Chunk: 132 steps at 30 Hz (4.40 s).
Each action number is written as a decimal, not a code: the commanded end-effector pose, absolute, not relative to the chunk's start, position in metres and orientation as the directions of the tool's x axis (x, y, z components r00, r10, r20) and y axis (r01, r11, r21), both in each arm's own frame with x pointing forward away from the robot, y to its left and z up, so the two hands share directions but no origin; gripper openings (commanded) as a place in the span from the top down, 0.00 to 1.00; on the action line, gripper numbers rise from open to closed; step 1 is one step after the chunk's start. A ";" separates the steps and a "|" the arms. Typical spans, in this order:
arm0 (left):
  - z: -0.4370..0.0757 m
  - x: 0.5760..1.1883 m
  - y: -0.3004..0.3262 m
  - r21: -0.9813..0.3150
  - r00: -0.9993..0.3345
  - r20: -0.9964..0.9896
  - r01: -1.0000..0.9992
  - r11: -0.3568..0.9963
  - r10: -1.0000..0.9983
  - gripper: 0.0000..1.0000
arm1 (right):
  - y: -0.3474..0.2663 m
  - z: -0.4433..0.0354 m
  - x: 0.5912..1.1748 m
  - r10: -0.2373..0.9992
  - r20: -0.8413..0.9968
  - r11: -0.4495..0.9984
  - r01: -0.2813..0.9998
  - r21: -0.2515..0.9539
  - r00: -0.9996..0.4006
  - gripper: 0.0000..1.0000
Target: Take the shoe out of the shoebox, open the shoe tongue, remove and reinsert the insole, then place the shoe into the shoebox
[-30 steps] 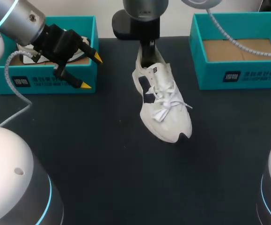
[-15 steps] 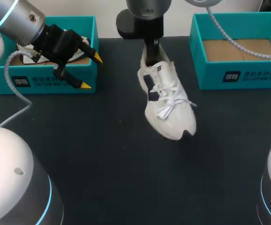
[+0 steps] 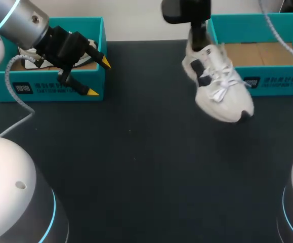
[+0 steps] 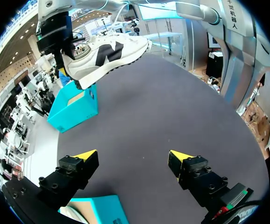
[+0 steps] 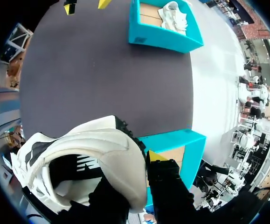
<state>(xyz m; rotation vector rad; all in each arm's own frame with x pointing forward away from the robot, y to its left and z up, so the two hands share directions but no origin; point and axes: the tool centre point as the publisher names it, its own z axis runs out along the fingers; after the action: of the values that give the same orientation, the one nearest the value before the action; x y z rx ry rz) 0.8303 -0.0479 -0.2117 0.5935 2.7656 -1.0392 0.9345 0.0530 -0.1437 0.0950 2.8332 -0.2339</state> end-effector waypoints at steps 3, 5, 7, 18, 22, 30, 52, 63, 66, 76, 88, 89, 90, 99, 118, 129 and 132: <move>-0.212 0.830 -0.048 -0.604 -0.914 -0.253 0.404 0.687 0.316 0.00 | -0.012 -0.145 0.955 0.026 -0.290 0.991 0.063 -0.120 -0.957 1.00; -0.212 0.830 -0.048 -0.604 -0.914 -0.253 0.404 0.687 0.316 0.00 | -0.028 -0.146 0.962 0.026 -0.296 0.990 0.066 -0.126 -0.955 1.00; -0.212 0.830 -0.048 -0.604 -0.914 -0.253 0.404 0.687 0.316 0.00 | -0.042 -0.146 0.968 0.035 -0.310 0.988 0.079 -0.130 -0.950 1.00; -0.212 0.830 -0.048 -0.604 -0.914 -0.253 0.404 0.687 0.316 0.00 | -0.102 -0.150 1.000 0.043 -0.353 0.989 0.090 -0.120 -0.935 1.00; -0.212 0.830 -0.048 -0.604 -0.914 -0.253 0.404 0.687 0.316 0.00 | -0.102 -0.150 1.000 0.043 -0.353 0.989 0.090 -0.120 -0.935 1.00; -0.212 0.830 -0.048 -0.604 -0.914 -0.253 0.404 0.687 0.316 0.00 | -0.102 -0.150 1.000 0.043 -0.353 0.989 0.090 -0.120 -0.935 1.00; -0.212 0.830 -0.048 -0.604 -0.914 -0.253 0.404 0.687 0.316 0.00 | -0.258 -0.154 1.046 0.111 -0.312 0.954 0.189 -0.232 -0.943 1.00; -0.212 0.830 -0.048 -0.604 -0.914 -0.253 0.404 0.687 0.316 0.00 | -0.305 -0.171 1.066 0.178 -0.275 0.928 0.255 -0.273 -0.945 1.00; -0.212 0.830 -0.048 -0.604 -0.914 -0.253 0.404 0.687 0.316 0.00 | -0.310 -0.176 1.067 0.206 -0.267 0.922 0.278 -0.270 -0.941 1.00; -0.212 0.830 -0.048 -0.604 -0.914 -0.253 0.404 0.687 0.316 0.00 | -0.326 -0.174 1.060 0.666 -0.367 0.649 0.747 -0.144 -0.649 1.00; -0.212 0.830 -0.048 -0.604 -0.914 -0.253 0.404 0.687 0.316 0.00 | -0.329 -0.179 1.060 0.950 -0.271 0.159 0.987 -0.011 -0.156 1.00; -0.212 0.830 -0.048 -0.604 -0.914 -0.253 0.404 0.687 0.316 0.00 | -0.330 -0.180 1.059 0.957 -0.270 0.104 0.994 -0.016 -0.104 1.00; -0.212 0.830 -0.048 -0.604 -0.914 -0.253 0.404 0.687 0.316 0.00 | -0.331 -0.180 1.058 0.961 -0.267 0.068 0.998 -0.013 -0.069 1.00; -0.212 0.830 -0.048 -0.604 -0.914 -0.253 0.404 0.687 0.316 0.00 | -0.332 -0.181 1.051 0.959 -0.267 -0.100 0.995 -0.004 0.095 1.00; -0.212 0.830 -0.048 -0.604 -0.914 -0.253 0.404 0.687 0.316 0.00 | -0.332 -0.194 1.043 0.949 -0.285 -0.134 0.991 0.019 0.134 1.00; -0.212 0.830 -0.048 -0.604 -0.914 -0.253 0.404 0.687 0.316 0.00 | -0.343 -0.210 1.036 0.916 -0.262 -0.301 0.952 0.047 0.303 1.00; -0.212 0.830 -0.048 -0.604 -0.914 -0.253 0.404 0.687 0.316 0.00 | -0.345 -0.216 1.037 0.908 -0.262 -0.323 0.945 0.055 0.326 1.00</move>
<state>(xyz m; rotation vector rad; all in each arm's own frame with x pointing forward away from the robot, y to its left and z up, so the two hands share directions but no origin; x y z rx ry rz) 0.8303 -0.0478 -0.2117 0.5934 2.7656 -1.0392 1.0373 -0.3444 -0.2113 2.3903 1.6956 -0.2818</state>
